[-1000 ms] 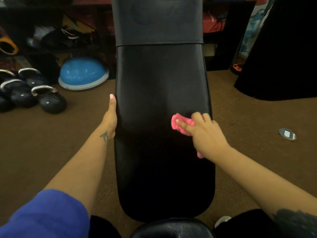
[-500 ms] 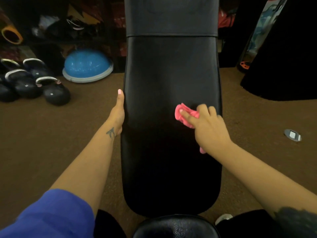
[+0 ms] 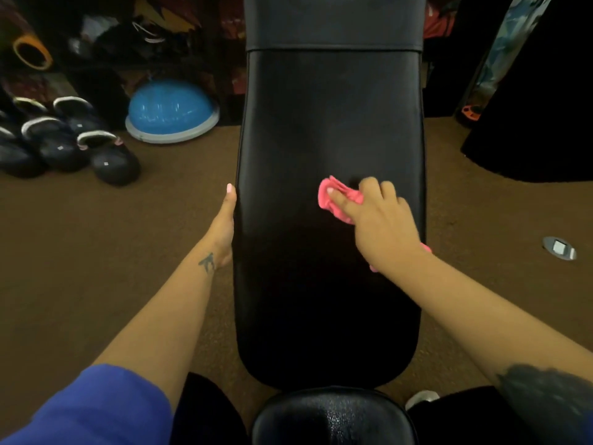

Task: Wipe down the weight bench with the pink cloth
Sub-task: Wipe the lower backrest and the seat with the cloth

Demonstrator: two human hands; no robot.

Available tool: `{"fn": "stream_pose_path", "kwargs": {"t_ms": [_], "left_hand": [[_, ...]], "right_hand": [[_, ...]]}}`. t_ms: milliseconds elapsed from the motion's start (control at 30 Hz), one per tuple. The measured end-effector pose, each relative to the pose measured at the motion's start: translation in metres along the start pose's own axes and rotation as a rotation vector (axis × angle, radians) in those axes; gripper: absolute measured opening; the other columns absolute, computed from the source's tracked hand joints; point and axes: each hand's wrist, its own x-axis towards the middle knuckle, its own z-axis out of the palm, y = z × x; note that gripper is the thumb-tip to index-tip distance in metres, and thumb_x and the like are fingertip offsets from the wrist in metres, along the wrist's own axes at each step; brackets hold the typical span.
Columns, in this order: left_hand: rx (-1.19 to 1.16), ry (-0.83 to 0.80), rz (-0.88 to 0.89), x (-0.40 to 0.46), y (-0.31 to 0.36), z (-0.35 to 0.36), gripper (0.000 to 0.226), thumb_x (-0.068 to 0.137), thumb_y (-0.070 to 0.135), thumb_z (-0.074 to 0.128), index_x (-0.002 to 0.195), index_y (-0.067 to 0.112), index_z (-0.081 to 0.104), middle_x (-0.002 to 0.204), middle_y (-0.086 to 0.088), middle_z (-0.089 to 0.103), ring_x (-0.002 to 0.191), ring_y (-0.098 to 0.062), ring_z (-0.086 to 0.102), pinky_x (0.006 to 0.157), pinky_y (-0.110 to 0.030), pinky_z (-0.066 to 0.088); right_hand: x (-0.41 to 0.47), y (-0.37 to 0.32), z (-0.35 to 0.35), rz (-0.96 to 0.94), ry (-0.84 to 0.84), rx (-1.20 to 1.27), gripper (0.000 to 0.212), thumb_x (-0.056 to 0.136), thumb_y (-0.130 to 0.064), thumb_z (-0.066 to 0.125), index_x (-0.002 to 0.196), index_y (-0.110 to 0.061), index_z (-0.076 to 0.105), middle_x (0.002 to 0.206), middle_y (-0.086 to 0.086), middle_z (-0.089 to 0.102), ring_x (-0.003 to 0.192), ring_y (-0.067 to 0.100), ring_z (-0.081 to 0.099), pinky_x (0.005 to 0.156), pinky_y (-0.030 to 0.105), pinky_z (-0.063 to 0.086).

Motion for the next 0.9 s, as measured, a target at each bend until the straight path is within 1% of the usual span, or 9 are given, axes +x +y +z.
{"fn": "stream_pose_path", "kwargs": {"t_ms": [133, 300, 367, 433, 567, 633, 733, 800, 900], "left_hand": [[-0.005, 0.075, 0.035, -0.003, -0.002, 0.003, 0.090, 0.072, 0.085, 0.036, 0.143, 0.030, 0.040, 0.142, -0.005, 0.048, 0.126, -0.025, 0.049, 0.109, -0.049, 0.033], [0.009, 0.135, 0.040, -0.003, -0.002, 0.005, 0.100, 0.064, 0.090, 0.038, 0.144, 0.028, 0.039, 0.145, -0.004, 0.045, 0.131, -0.026, 0.044, 0.111, -0.052, 0.029], [-0.005, 0.130, 0.046, -0.003, -0.003, 0.005, 0.096, 0.070, 0.087, 0.034, 0.144, 0.027, 0.038, 0.144, -0.005, 0.046, 0.130, -0.025, 0.045, 0.111, -0.051, 0.029], [0.003, 0.132, 0.045, -0.003, -0.004, 0.005, 0.104, 0.061, 0.091, 0.040, 0.143, 0.027, 0.040, 0.143, -0.004, 0.048, 0.129, -0.025, 0.046, 0.111, -0.051, 0.029], [0.028, 0.150, 0.036, -0.003, -0.003, 0.001, 0.114, 0.048, 0.094, 0.047, 0.141, 0.028, 0.043, 0.142, -0.005, 0.049, 0.129, -0.026, 0.046, 0.111, -0.053, 0.029], [0.049, 0.122, 0.034, -0.008, -0.001, 0.004, 0.104, 0.060, 0.091, 0.043, 0.143, 0.028, 0.039, 0.143, -0.006, 0.048, 0.127, -0.026, 0.047, 0.109, -0.051, 0.031], [0.062, 0.030, 0.052, -0.005, -0.006, 0.000, 0.075, 0.086, 0.074, 0.023, 0.144, 0.027, 0.037, 0.129, -0.001, 0.054, 0.114, -0.018, 0.054, 0.097, -0.039, 0.042], [0.043, -0.003, 0.041, -0.004, -0.011, -0.005, 0.073, 0.088, 0.072, 0.021, 0.144, 0.028, 0.036, 0.129, 0.000, 0.054, 0.114, -0.018, 0.054, 0.096, -0.038, 0.042], [0.028, -0.016, 0.041, -0.006, -0.021, -0.006, 0.080, 0.081, 0.079, 0.026, 0.144, 0.030, 0.038, 0.140, 0.000, 0.050, 0.127, -0.022, 0.048, 0.104, -0.041, 0.037]], "right_hand": [[0.001, -0.032, 0.018, -0.072, 0.053, 0.029, 0.070, 0.077, -0.008, 0.052, 0.140, -0.035, 0.036, 0.116, 0.013, 0.046, 0.096, 0.034, 0.044, 0.068, 0.041, 0.039], [-0.016, -0.017, 0.033, -0.206, 0.148, 0.003, 0.066, 0.065, -0.006, 0.061, 0.125, -0.033, 0.057, 0.102, 0.014, 0.054, 0.081, 0.034, 0.049, 0.059, 0.039, 0.042], [-0.009, -0.012, 0.021, -0.126, 0.060, -0.016, 0.073, 0.071, -0.009, 0.061, 0.136, -0.037, 0.043, 0.113, 0.013, 0.046, 0.093, 0.034, 0.044, 0.066, 0.040, 0.041], [0.000, -0.014, 0.016, -0.062, 0.030, -0.021, 0.078, 0.077, -0.010, 0.058, 0.143, -0.038, 0.027, 0.121, 0.011, 0.039, 0.102, 0.032, 0.039, 0.072, 0.039, 0.038], [-0.002, -0.039, 0.022, -0.117, 0.079, -0.032, 0.067, 0.076, -0.011, 0.042, 0.139, -0.036, 0.039, 0.116, 0.012, 0.047, 0.095, 0.033, 0.045, 0.067, 0.039, 0.038], [-0.012, -0.042, 0.032, -0.214, 0.071, -0.077, 0.065, 0.071, -0.013, 0.040, 0.131, -0.034, 0.051, 0.110, 0.012, 0.053, 0.088, 0.033, 0.049, 0.062, 0.039, 0.041], [-0.018, -0.028, 0.040, -0.298, 0.098, -0.040, 0.059, 0.068, -0.010, 0.055, 0.122, -0.033, 0.060, 0.103, 0.013, 0.055, 0.082, 0.034, 0.050, 0.059, 0.037, 0.041], [-0.014, -0.018, 0.029, -0.219, 0.053, -0.042, 0.067, 0.071, -0.010, 0.064, 0.130, -0.037, 0.051, 0.111, 0.013, 0.050, 0.090, 0.035, 0.047, 0.065, 0.039, 0.040], [-0.003, -0.020, 0.017, -0.079, 0.021, -0.042, 0.073, 0.078, -0.011, 0.057, 0.142, -0.037, 0.032, 0.122, 0.012, 0.041, 0.102, 0.034, 0.041, 0.072, 0.041, 0.038]]}}
